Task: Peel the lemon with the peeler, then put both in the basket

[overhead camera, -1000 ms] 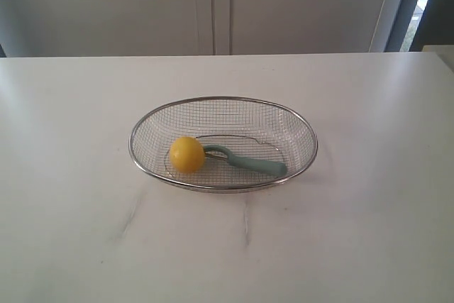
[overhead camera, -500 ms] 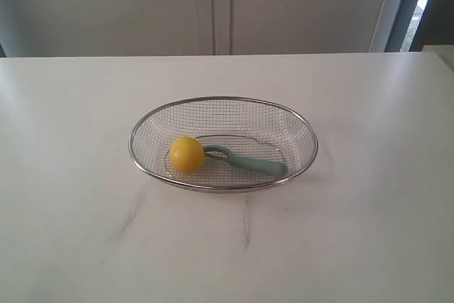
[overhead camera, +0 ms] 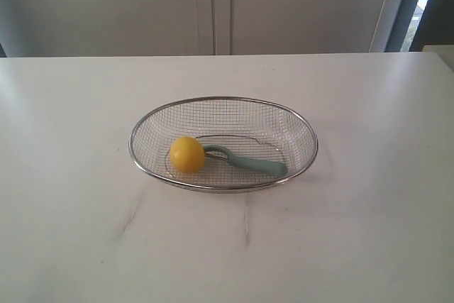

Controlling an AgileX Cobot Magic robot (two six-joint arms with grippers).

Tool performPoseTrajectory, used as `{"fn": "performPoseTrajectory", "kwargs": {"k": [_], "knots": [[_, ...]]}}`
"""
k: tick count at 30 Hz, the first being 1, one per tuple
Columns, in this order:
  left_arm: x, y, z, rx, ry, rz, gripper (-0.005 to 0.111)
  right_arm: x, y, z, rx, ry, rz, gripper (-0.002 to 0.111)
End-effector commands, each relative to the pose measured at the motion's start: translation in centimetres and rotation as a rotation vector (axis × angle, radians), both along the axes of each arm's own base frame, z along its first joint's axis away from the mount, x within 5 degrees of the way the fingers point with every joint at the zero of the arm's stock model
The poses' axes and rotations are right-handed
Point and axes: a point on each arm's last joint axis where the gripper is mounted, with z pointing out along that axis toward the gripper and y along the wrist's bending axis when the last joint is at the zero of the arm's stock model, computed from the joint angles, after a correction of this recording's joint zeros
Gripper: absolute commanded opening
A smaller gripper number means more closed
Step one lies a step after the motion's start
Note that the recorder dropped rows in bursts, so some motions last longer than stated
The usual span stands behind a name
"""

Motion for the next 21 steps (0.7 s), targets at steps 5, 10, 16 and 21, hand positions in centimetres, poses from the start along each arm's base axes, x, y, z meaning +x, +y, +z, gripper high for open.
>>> {"fn": "performPoseTrajectory", "kwargs": {"k": [5,10,16,21], "knots": [[-0.01,-0.02,-0.13,-0.009,0.0,0.002,0.0,0.0,-0.27,0.0,0.274,-0.007,-0.077,0.0],[-0.01,-0.02,-0.13,-0.009,0.0,0.002,0.0,-0.11,-0.22,-0.57,0.172,0.055,-0.06,0.0],[-0.01,-0.02,-0.13,-0.009,0.0,0.002,0.0,-0.11,-0.16,-0.56,-0.021,0.049,-0.014,0.0],[-0.01,-0.02,-0.13,-0.009,0.0,0.002,0.0,-0.11,-0.04,-0.55,0.085,0.051,-0.022,0.0]]}}
